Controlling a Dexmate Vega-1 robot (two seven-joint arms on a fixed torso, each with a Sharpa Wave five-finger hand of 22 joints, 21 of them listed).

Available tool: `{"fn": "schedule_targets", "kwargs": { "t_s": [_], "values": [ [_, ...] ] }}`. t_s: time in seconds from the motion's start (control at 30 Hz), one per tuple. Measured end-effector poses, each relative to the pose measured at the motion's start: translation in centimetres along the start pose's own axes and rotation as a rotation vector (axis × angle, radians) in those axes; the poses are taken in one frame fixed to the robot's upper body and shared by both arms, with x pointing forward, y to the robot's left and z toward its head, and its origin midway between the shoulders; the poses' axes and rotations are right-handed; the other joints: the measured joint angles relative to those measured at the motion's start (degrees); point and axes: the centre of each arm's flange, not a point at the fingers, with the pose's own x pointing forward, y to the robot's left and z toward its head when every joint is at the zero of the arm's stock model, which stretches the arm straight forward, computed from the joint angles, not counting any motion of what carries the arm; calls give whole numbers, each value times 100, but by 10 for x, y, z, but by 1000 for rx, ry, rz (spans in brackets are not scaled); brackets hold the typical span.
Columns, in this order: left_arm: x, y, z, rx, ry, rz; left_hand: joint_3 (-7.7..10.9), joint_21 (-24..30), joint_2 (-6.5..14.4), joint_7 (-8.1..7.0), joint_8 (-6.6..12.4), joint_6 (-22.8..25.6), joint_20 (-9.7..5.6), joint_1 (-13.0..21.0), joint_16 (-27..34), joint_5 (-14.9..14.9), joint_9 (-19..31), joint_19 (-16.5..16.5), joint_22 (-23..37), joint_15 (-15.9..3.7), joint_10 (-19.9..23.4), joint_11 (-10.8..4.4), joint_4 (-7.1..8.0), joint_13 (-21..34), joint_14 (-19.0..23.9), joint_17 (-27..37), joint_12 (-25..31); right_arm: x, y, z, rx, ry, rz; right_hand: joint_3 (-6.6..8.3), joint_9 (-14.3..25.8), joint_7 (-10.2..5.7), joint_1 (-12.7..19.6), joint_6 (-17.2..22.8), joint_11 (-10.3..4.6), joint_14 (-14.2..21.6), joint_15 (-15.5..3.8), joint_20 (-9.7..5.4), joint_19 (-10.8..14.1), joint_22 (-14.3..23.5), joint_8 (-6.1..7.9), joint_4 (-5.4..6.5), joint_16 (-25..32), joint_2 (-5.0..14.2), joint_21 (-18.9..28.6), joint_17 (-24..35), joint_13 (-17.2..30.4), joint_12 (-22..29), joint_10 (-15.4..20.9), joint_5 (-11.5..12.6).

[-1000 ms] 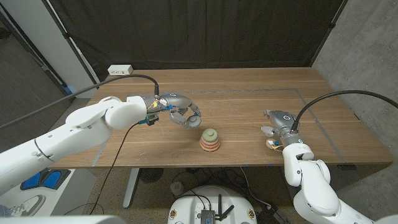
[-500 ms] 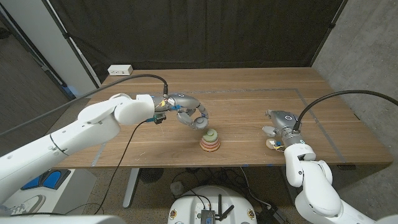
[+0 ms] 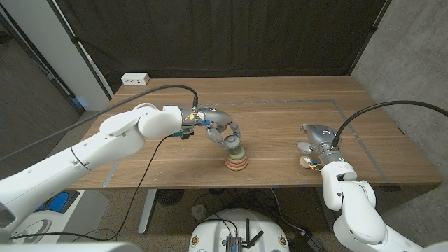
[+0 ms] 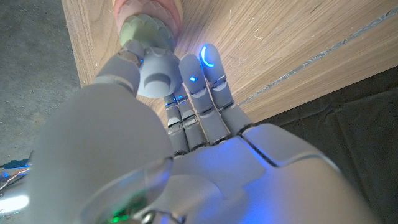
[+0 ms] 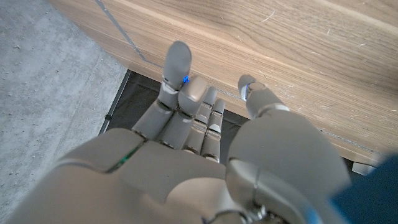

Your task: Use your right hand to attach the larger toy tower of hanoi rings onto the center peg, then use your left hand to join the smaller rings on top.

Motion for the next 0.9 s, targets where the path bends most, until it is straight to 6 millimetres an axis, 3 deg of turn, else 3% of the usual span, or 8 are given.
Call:
{"fn": "schedule_targets", "kwargs": {
  "t_s": [0.9],
  "values": [
    [22,-9,5,39,-18,-57,-16,0,-32,-19,-32,18,0,-15,-23,12,-1,0,0,0,-1,-2,-16,254,0,6,-67,4,-1,-7,-3,10,-2,16,0,0,0,0,0,0,0,0,0,0,0,16,0,0,0,-12,0,0,0,44]
  ]
}}
